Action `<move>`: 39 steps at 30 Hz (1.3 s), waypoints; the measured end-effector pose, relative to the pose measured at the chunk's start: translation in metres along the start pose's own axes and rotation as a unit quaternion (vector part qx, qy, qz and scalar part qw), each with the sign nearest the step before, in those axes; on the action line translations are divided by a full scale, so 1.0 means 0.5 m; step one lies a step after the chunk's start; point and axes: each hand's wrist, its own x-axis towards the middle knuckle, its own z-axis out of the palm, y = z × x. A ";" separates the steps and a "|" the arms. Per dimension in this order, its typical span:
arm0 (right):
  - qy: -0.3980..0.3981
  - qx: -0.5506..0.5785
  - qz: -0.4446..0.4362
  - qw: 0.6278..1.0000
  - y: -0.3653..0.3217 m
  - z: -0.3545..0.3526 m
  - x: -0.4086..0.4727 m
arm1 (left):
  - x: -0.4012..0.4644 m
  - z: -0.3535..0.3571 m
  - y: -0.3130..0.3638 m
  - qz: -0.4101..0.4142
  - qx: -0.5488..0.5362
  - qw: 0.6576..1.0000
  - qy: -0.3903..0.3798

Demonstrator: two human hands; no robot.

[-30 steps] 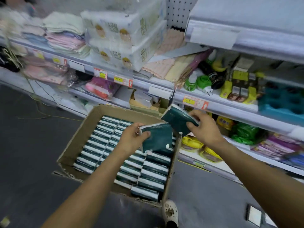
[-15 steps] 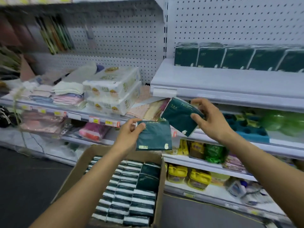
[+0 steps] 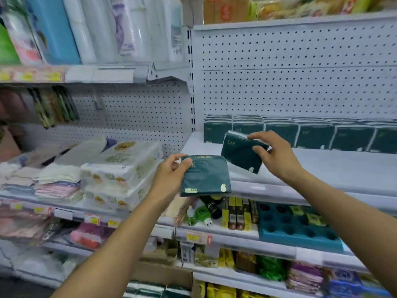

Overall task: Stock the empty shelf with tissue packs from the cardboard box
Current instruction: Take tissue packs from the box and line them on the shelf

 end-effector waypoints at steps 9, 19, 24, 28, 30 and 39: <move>-0.083 -0.103 -0.074 0.988 0.111 0.098 0.108 | 0.137 0.034 -0.024 -0.008 0.001 0.999 0.051; -0.040 -0.194 -0.166 0.966 0.155 0.214 0.246 | 0.231 0.053 -0.046 -0.030 -0.024 0.999 0.028; -0.006 -0.244 -0.188 0.951 0.168 0.236 0.281 | 0.272 0.042 -0.055 -0.039 -0.029 0.999 0.010; 0.005 -0.281 -0.187 0.941 0.182 0.245 0.300 | 0.298 0.030 -0.064 -0.042 -0.017 0.999 0.004; 0.012 -0.289 -0.183 0.940 0.184 0.251 0.302 | 0.310 0.024 -0.069 -0.042 -0.006 0.999 -0.002; 0.014 -0.049 -0.131 0.990 0.094 0.208 0.258 | 0.314 0.031 -0.070 -0.003 -0.019 0.998 -0.064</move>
